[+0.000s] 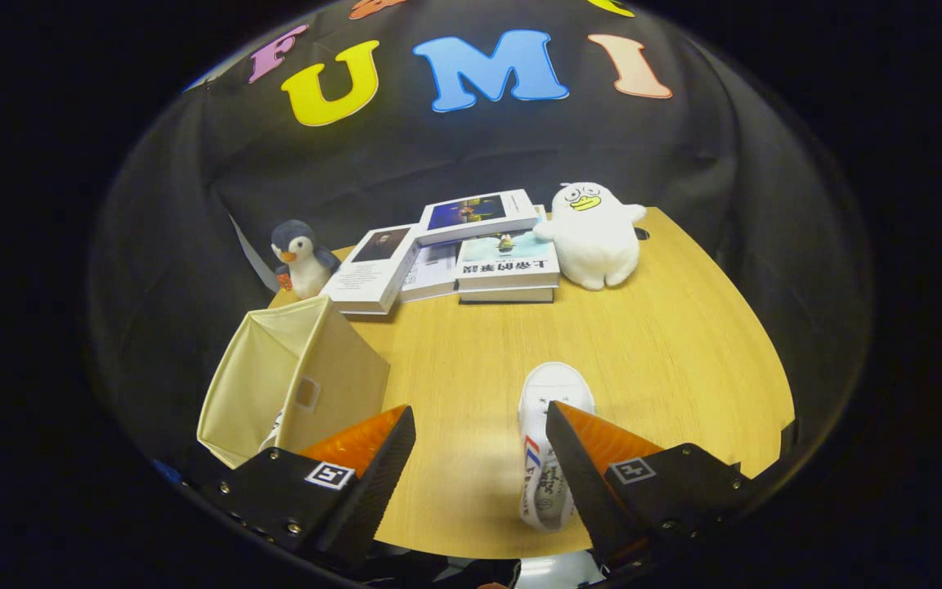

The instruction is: Open the storage box then place both shoes into the box .Put the left shoe in first, then the right shoe, with the right side of both shoes facing outward in a uniform manner.

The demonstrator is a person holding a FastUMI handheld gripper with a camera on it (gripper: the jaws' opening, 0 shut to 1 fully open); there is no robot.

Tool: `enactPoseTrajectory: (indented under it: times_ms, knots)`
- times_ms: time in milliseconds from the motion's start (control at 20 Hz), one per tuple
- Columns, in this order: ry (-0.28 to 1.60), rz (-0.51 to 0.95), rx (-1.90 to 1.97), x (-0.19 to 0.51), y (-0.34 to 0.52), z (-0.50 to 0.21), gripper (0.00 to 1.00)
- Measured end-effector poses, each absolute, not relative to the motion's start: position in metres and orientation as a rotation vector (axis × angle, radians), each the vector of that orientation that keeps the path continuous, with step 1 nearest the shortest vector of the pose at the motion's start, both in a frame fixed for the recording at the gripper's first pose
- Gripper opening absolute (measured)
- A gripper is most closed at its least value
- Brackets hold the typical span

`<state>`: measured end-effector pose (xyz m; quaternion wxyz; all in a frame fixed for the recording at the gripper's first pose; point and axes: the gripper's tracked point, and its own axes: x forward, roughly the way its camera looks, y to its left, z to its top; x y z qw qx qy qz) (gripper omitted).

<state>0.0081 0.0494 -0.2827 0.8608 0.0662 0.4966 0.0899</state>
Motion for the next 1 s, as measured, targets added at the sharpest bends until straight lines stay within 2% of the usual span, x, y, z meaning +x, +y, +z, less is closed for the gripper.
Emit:
enactPoseTrajectory:
  times_ms: [600, 1000]
  knots:
    - [1.183, 0.108, 0.033, -0.008, -0.021, -0.36, 0.98]
    - [1.305, 0.113, -0.009, -0.024, -0.032, -0.404, 0.98]
